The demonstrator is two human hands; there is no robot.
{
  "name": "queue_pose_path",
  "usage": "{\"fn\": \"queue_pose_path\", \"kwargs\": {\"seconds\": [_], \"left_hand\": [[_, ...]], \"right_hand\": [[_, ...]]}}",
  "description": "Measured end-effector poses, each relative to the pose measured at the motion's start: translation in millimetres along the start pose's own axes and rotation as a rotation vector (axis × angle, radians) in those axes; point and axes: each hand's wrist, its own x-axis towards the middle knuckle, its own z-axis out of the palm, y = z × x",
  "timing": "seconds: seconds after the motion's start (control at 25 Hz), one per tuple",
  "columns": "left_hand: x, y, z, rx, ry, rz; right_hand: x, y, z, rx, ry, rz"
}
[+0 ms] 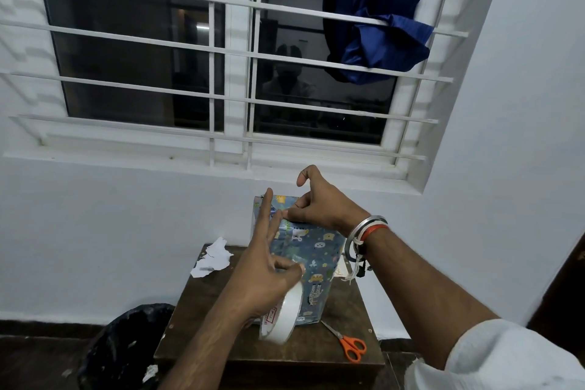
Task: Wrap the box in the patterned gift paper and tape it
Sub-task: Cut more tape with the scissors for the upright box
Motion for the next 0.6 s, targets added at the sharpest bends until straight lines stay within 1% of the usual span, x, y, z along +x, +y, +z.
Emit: {"fn": "queue_pose_path", "kwargs": {"seconds": [0.12,0.24,0.44,0.52,0.6], "left_hand": [[-1,1,3,0.020,0.043,0.009],[1,0,-3,-0.063,0.087,0.025],[3,-3,-9,-0.134,0.078,0.016],[3,-4,-9,-0.136,0.070,0.017],[3,-3,-9,-0.141,0.061,0.008]], "right_hand": [[1,-1,0,-0.022,0.021,0.000],[3,2,5,-0.075,0.051,-0.022],[5,7,3,-0.107,0.125,0.014],[4,10,3,-0.088,0.108,0.025],[3,12,7,-0.119,0.091,0.017]]}}
